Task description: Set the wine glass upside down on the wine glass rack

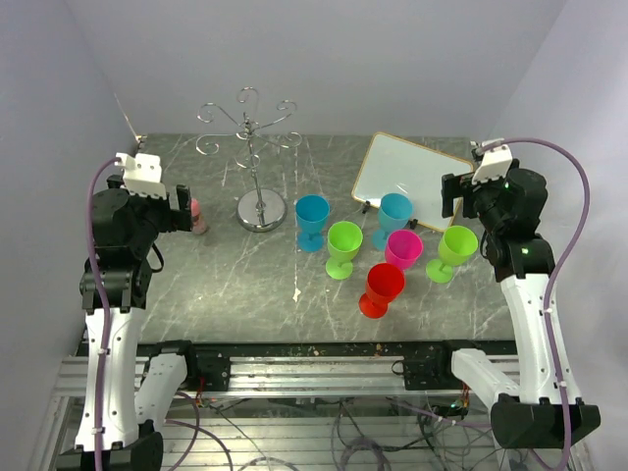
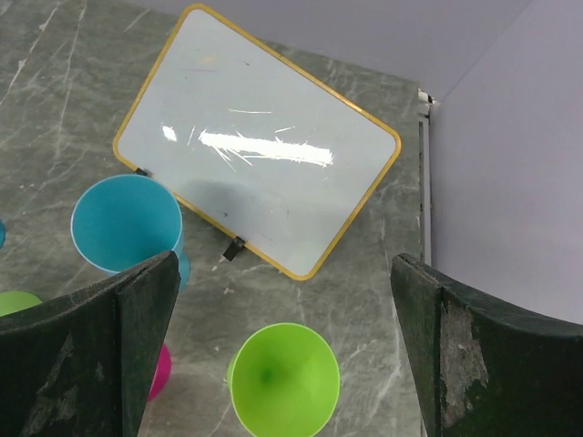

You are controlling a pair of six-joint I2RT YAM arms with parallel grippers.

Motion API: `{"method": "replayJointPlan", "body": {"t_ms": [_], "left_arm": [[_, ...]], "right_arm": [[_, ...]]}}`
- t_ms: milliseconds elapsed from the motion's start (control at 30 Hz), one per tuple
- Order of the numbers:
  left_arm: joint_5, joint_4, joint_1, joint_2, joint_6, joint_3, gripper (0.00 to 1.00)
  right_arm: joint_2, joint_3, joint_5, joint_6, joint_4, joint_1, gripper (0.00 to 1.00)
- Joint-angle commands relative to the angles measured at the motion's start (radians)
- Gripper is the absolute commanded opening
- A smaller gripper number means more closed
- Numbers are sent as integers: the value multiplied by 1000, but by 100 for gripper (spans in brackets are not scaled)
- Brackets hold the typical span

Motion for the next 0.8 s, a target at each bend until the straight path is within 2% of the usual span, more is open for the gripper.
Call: {"method": "replayJointPlan", "body": {"t_ms": [0, 167, 400, 533, 767], "left_arm": [[39, 45, 16, 0, 16, 30, 99], [57, 42, 17, 6, 23, 48, 99], [191, 56, 17, 32, 18, 70, 99], [268, 39, 0, 69, 66, 121, 99], [271, -60, -67, 223, 172, 290, 99]], "right_arm": [[10, 26, 9, 17, 32, 5, 100], [15, 35, 4, 20, 32, 4, 100], [25, 72, -62, -29, -1, 7, 100], [65, 113, -253, -115, -81, 8, 100], [115, 193, -478, -204, -173, 16, 100]]}}
